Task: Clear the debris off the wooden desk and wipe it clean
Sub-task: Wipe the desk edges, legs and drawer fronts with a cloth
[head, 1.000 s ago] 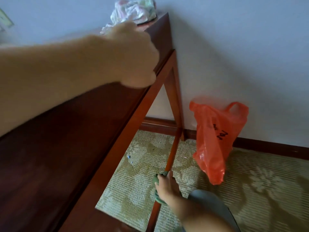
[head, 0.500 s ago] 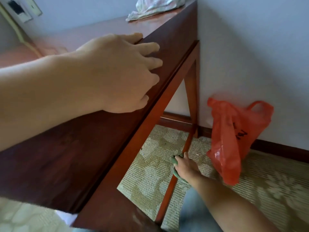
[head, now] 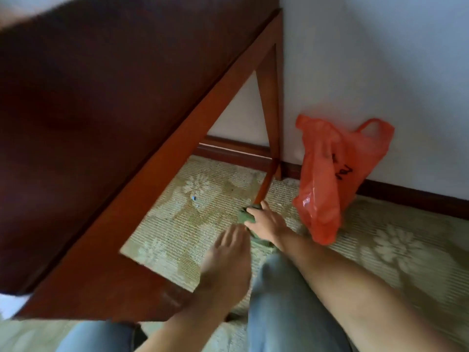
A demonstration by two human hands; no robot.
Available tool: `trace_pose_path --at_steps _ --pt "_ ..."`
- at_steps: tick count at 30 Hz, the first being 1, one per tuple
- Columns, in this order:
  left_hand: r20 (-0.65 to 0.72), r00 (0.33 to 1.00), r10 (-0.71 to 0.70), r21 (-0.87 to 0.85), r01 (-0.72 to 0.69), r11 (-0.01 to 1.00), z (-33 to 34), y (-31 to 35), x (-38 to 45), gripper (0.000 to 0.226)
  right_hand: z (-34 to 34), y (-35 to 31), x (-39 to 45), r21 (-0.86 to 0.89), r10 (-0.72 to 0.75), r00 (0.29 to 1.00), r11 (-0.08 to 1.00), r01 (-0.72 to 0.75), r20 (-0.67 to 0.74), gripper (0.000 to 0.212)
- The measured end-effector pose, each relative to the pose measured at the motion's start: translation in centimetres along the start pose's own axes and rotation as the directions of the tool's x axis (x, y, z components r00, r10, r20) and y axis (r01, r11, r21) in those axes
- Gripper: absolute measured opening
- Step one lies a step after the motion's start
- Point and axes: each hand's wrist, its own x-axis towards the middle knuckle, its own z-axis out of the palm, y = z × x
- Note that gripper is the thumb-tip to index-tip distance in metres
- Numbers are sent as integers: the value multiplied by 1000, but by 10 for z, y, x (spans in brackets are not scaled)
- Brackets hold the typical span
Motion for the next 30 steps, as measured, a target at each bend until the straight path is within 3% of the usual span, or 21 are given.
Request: trace_pose_path --at_steps 2,7,10,13,18,20,25,30 --pt "103 992 -68 -33 72 997 42 -16 20 78 4 14 8 -3 -14 998 1000 14 -65 45" --pt "174 978 -117 -142 143 980 134 -1 66 76 29 46 44 -117 -238 949 969 218 -207 40" --pt "55 987 -148 -200 156 967 175 6 73 73 14 73 79 -111 -185 925 981 157 -331 35" --pt "-5 991 -131 -212 127 969 194 1 72 70 -12 99 128 -138 -63 893 990 1 -445 31" --pt "2 995 -98 -233 96 968 199 -2 73 77 -32 98 167 -87 76 891 988 -129 -447 25" --pt "-3 996 -84 -240 81 967 200 -5 71 88 -21 91 145 -44 42 879 996 -72 -474 24" --pt "-23 996 -90 -362 75 929 200 -7 70 92 69 54 27 61 -194 783 957 283 -591 35" --pt "-62 992 -105 -411 71 909 205 -9 72 92 87 49 23 155 -111 753 950 273 -649 30"
